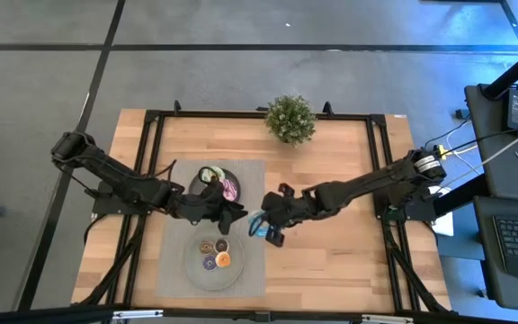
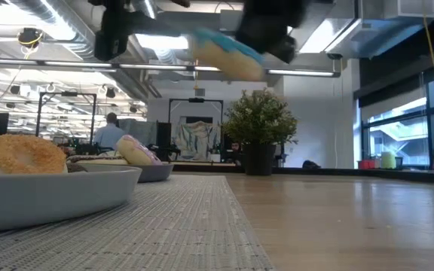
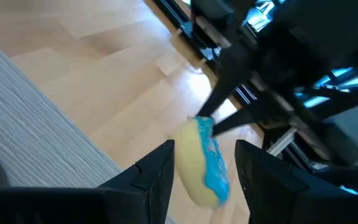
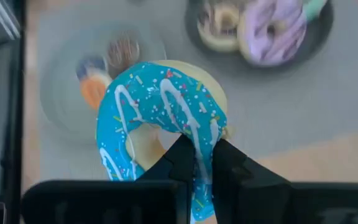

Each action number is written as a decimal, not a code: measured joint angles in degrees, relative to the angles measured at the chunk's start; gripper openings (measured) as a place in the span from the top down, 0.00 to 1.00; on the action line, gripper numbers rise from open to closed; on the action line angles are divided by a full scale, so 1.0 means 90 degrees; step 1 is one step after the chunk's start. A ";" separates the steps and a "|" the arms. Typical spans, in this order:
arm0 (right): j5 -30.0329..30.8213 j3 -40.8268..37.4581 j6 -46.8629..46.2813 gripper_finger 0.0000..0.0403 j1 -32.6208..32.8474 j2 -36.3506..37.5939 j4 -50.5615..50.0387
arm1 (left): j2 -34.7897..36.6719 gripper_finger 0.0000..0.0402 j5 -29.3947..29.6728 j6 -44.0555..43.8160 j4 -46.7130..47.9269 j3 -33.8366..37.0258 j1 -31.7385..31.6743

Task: Pick & Place donuts
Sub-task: Put the big blue donut on the black plate

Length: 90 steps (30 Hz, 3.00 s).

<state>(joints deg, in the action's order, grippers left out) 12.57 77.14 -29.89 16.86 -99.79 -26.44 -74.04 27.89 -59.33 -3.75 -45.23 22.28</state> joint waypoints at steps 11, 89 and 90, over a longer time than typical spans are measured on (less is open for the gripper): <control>-0.0003 0.0000 0.0375 0.90 -0.0285 0.0002 0.0310 | 0.0000 0.59 -0.0352 -0.0015 0.0085 0.0000 -0.0284; 0.0080 0.0000 0.0196 0.65 -0.0513 0.0064 0.0808 | 0.0000 0.89 -0.0238 -0.0498 0.0272 0.0000 -0.0286; 0.0078 0.0000 0.0152 0.62 -0.0548 0.0141 0.0741 | 0.0000 0.90 -0.0228 -0.0502 0.0305 -0.0001 -0.0286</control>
<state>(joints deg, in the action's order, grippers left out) 13.28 77.14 -28.53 11.93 -98.52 -19.77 -74.04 25.84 -63.85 -1.01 -45.24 19.70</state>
